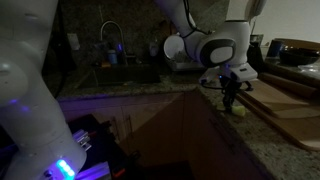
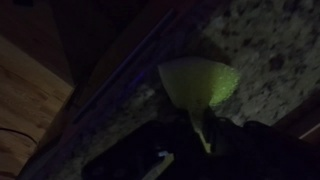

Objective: Move the yellow sponge to the right side of the counter, scrub the countertop with the sponge

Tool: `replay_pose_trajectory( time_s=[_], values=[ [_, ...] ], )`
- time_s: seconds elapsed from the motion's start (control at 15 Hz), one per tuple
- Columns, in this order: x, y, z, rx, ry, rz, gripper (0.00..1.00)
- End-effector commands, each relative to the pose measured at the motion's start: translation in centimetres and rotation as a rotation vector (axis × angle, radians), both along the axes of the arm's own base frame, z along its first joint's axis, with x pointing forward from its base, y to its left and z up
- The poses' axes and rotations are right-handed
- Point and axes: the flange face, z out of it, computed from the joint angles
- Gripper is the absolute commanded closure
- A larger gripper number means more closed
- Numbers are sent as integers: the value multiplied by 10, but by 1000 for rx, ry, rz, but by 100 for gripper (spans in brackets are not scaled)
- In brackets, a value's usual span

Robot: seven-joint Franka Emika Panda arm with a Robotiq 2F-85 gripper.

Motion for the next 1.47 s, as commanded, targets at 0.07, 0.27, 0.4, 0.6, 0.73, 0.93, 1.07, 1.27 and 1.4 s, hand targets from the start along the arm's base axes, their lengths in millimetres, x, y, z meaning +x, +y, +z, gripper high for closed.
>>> replay_pose_trajectory(
  time_s=[0.07,0.27,0.4,0.6,0.73,0.93,1.07,1.27,1.4],
  values=[
    [16,100,-14,46,12,224,96],
    [29,155,-11,69,-3,351,96],
    [38,173,-10,95,-7,386,96],
    [40,156,-13,54,-22,326,96],
    [32,117,0,-16,-97,227,96],
    [13,56,23,-106,-195,106,96],
    [-2,13,22,-107,-186,5,96],
    [-23,-38,5,-18,-98,-141,96],
    [-37,-66,-3,18,-45,-242,96]
  ],
)
